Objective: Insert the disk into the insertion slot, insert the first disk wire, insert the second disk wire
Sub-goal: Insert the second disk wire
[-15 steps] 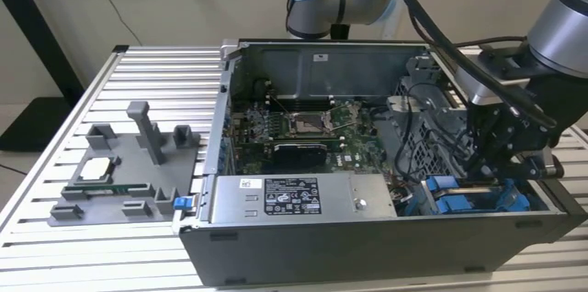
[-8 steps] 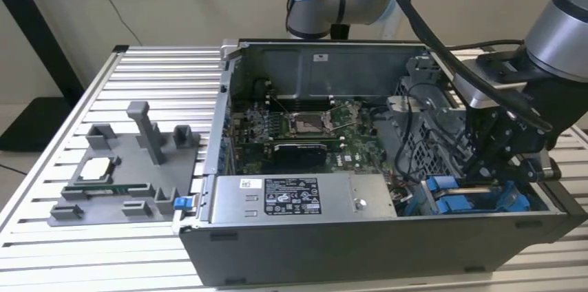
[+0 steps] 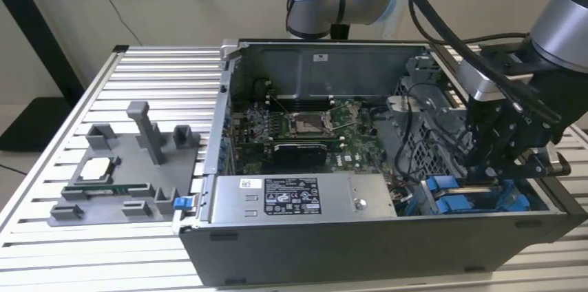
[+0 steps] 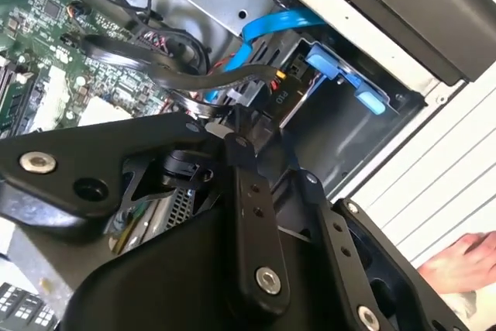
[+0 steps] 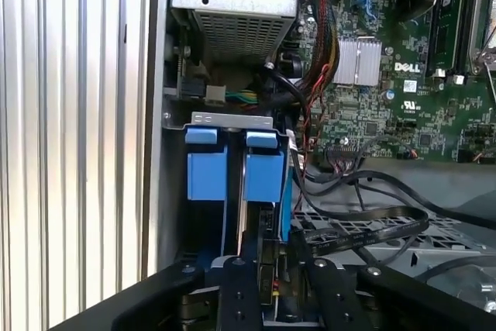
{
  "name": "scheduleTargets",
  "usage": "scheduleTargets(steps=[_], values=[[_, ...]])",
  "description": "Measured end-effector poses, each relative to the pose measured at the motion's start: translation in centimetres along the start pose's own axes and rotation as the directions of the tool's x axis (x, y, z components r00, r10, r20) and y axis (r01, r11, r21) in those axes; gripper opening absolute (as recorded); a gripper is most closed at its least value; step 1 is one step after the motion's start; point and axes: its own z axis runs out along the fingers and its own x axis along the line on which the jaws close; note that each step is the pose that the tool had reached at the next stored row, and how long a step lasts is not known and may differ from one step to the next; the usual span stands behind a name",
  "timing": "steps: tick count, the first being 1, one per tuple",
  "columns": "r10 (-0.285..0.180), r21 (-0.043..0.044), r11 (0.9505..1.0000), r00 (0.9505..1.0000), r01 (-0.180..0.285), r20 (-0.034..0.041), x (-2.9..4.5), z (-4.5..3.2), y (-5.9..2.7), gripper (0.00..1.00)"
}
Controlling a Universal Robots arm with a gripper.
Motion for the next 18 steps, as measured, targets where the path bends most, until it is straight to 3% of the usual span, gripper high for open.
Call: scheduleTargets(steps=[18], values=[[0.000, -0.0005, 1.0000, 1.0000, 0.000, -0.0003, -0.08, -1.43, -0.03, 1.00]])
